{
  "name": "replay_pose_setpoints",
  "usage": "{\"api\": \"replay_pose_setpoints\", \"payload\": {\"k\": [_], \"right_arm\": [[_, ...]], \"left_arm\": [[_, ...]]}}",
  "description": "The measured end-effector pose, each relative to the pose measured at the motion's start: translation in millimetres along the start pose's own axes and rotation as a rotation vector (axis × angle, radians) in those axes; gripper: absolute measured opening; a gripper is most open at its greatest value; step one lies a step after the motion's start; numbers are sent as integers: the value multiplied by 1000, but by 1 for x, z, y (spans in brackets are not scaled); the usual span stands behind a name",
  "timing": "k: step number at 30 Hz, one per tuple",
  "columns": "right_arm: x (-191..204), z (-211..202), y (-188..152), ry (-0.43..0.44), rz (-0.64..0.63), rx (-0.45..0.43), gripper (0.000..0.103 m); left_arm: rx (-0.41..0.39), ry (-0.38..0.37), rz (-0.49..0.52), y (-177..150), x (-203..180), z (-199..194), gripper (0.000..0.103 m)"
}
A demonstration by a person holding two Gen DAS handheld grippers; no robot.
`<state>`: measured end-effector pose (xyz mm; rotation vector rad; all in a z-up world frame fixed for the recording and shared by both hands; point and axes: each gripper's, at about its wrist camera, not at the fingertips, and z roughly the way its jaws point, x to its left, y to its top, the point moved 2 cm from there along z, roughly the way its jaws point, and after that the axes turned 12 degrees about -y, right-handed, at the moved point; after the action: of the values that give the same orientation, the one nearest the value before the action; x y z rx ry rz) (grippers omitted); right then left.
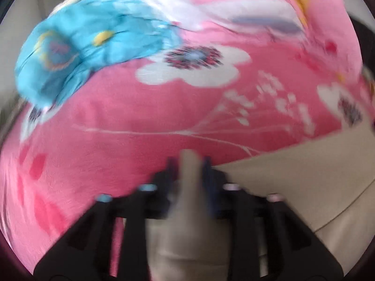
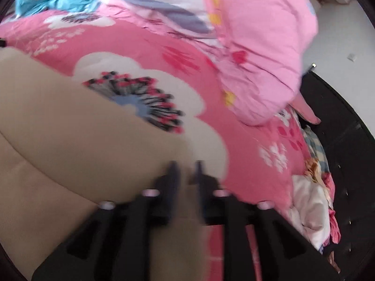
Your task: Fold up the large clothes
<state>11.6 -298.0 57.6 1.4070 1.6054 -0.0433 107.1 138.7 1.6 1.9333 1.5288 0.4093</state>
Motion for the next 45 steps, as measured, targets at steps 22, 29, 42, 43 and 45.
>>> {"api": "replay_pose_setpoints", "payload": {"k": [22,29,42,43,45], "right_arm": [[-14,-68,6,323,356,-28,43],[93,-126,-6,485,-42,-107,44],[75,-147,-37,666,52,-148,28],[88,-145,-41,618,7,-134,29],[100,-135,-45,598,-33,-110,29]], "left_arm": [[-348,-506,-508,-63,-36,-103,0],[-9,-784,-415,-117,-137,-46,3],[-119,-713,-350,-135,-147,-93,8],[-46,-584,-282,-139,-158,-76,5],[-49,-496,-194,-150,-164,-61,3]]}}
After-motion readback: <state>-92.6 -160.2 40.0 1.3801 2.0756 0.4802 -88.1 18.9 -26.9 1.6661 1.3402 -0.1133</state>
